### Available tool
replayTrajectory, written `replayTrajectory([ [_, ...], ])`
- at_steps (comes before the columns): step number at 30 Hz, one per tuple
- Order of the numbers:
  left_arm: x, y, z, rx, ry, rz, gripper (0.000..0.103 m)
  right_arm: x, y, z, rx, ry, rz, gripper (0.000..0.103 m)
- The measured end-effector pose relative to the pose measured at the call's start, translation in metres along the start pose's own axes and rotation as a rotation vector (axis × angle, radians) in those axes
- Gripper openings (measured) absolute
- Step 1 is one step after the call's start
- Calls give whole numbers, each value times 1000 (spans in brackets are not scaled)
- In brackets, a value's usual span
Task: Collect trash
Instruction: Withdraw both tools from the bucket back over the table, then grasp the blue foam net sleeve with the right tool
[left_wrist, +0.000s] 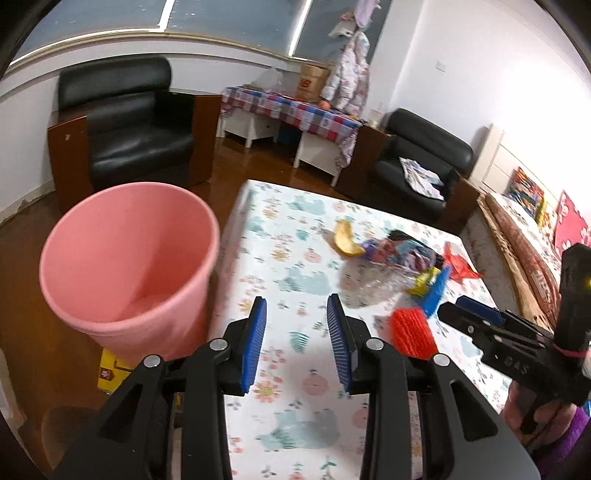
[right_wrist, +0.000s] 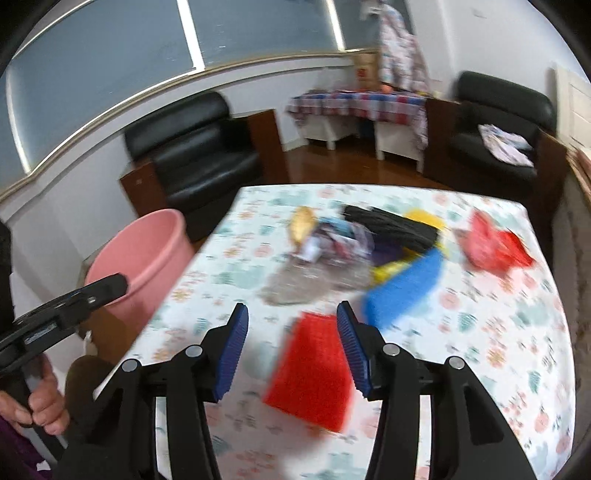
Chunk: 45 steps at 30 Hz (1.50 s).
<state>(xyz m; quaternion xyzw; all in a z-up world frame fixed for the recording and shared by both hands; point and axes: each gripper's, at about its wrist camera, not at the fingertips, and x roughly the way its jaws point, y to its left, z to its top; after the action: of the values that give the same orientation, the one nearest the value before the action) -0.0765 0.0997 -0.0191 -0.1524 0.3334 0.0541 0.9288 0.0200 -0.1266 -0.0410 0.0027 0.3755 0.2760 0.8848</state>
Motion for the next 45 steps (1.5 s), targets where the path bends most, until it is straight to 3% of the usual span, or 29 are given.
replayTrajectory([
  [12,24,-45,-8,116,89,-76,34,33,-42,15,135,21,-100,56],
  [21,57,-67,3,178,137,-68,34,56,-59,14,179,60,-116,56],
  [23,65,-71,6,191,146,-64,34,55,-67,10,194,61,-118,52],
  [28,89,-81,12,214,175,-63,34,53,-83,4,229,87,-96,10],
  [38,128,-85,18,232,220,-37,34,32,-98,-4,222,28,-95,7],
  [45,144,-93,11,251,263,-61,34,23,-101,-9,210,15,-72,7],
])
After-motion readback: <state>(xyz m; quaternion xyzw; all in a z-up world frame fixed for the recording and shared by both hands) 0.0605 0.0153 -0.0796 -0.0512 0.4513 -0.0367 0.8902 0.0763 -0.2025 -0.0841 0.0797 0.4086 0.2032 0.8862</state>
